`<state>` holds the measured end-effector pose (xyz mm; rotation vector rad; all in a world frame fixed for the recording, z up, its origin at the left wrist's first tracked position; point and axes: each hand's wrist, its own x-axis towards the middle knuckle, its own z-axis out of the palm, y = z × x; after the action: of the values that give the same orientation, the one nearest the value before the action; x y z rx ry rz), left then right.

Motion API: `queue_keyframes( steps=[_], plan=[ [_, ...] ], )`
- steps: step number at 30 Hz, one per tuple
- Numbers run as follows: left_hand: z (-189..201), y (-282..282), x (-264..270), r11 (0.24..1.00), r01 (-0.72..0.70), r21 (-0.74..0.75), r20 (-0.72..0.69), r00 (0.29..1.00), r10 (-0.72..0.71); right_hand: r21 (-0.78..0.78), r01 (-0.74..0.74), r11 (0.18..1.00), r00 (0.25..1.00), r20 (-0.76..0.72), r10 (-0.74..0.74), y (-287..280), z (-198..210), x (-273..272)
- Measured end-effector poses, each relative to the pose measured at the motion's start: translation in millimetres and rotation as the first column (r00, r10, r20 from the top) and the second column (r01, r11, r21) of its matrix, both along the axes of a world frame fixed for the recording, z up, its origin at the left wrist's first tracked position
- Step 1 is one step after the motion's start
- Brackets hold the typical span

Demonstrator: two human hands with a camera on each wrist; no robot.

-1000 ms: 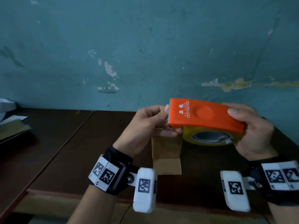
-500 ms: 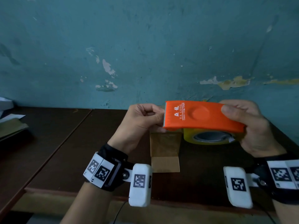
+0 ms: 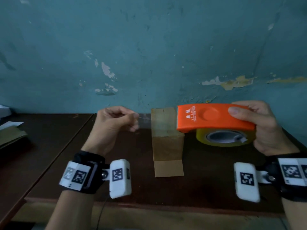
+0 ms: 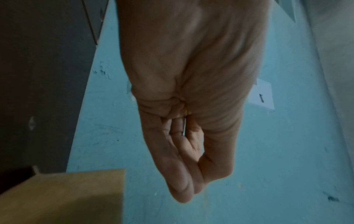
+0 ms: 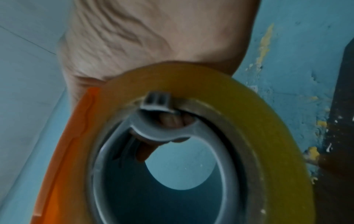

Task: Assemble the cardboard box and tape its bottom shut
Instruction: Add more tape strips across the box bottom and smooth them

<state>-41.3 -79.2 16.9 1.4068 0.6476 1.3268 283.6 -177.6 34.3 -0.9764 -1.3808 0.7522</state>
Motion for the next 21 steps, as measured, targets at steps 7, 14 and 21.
queue_keyframes(
  steps=[7,14,21],
  plan=[
    [-0.8,-1.1,3.0,1.0,0.005,-0.014,-0.007,1.0,-0.005,0.003,0.015,1.0,1.0,-0.006,-0.015,-0.1,-3.7,10.1],
    [-6.5,-0.6,8.0,1.0,0.012,-0.008,-0.113,0.994,-0.013,-0.034,0.059,0.998,0.995,0.077,-0.056,-5.5,-1.1,15.4],
    [-2.4,-1.3,12.7,1.0,0.005,0.016,-0.101,0.995,-0.003,0.004,0.068,0.998,0.993,0.1,-0.068,-7.0,3.1,13.2]
  ],
)
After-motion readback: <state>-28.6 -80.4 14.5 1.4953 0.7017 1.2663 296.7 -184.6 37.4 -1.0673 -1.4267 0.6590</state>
